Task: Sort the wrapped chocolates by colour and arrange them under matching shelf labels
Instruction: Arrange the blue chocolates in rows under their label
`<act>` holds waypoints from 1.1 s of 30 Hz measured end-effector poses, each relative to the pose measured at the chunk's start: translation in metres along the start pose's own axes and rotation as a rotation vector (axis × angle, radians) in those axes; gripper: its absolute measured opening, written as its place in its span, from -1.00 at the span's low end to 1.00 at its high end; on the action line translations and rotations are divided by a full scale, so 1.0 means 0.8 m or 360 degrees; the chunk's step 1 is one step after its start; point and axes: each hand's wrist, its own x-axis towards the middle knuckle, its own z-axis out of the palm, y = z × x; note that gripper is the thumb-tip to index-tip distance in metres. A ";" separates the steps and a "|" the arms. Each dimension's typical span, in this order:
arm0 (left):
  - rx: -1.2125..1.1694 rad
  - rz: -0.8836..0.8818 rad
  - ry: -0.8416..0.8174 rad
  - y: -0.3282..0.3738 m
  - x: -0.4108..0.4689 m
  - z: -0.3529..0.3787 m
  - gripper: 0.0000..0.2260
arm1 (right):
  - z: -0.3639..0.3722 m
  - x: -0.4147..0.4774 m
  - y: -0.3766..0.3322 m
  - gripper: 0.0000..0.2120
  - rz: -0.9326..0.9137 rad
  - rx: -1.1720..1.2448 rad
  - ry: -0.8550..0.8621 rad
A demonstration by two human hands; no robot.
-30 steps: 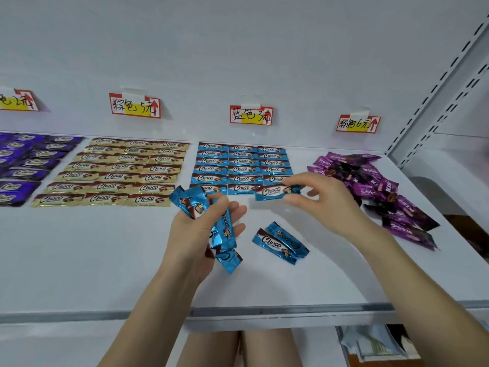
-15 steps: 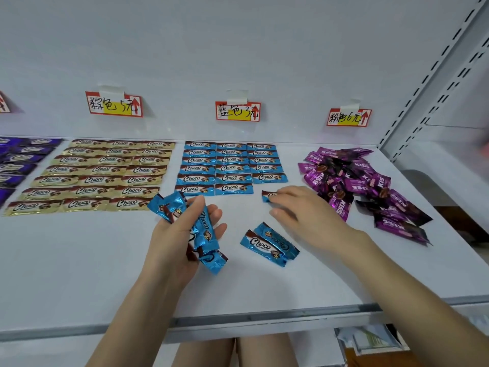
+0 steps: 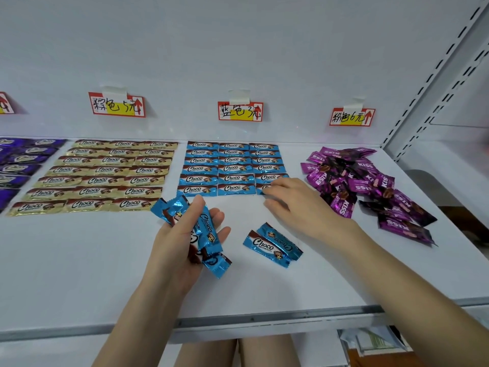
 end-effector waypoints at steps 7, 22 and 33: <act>-0.0022 -0.0048 0.0035 0.002 0.000 -0.001 -0.61 | 0.002 0.002 0.000 -0.70 0.0011 0.0002 0.0018; -0.0240 0.0063 -0.0040 0.004 -0.019 0.007 -0.89 | -0.014 -0.007 -0.024 -0.70 0.0091 0.0280 0.0136; -0.0393 0.0327 -0.0288 0.002 -0.059 0.007 -0.87 | -0.037 -0.075 -0.149 -0.85 -0.0142 0.0750 0.0467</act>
